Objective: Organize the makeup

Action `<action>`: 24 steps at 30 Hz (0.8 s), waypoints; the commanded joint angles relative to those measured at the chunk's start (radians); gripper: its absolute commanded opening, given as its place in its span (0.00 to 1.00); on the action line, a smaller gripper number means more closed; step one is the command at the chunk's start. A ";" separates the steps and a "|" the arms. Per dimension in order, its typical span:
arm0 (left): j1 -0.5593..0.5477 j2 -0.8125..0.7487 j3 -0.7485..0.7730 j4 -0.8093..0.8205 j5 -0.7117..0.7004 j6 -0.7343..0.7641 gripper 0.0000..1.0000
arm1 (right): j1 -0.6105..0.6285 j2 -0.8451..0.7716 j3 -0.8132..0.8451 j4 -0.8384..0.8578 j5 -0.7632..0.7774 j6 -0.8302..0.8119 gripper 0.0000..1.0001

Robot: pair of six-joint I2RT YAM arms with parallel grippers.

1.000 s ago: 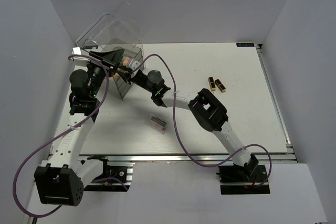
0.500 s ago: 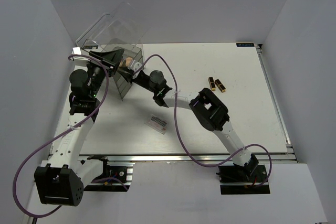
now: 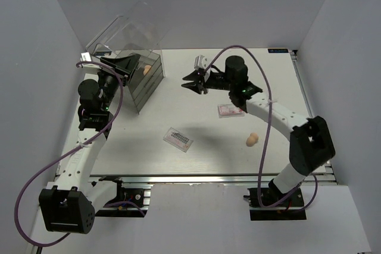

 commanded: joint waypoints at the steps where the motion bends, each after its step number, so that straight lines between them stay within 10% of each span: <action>1: 0.001 -0.030 -0.003 0.054 0.038 0.012 0.62 | -0.044 -0.045 0.080 -0.690 -0.132 -0.213 0.37; 10: 0.001 -0.027 -0.017 0.069 0.045 0.013 0.62 | -0.188 -0.180 0.032 -1.619 0.051 -1.151 0.58; 24: 0.001 -0.013 -0.041 0.118 0.057 -0.013 0.62 | -0.266 -0.217 -0.158 -1.701 0.406 -1.384 0.53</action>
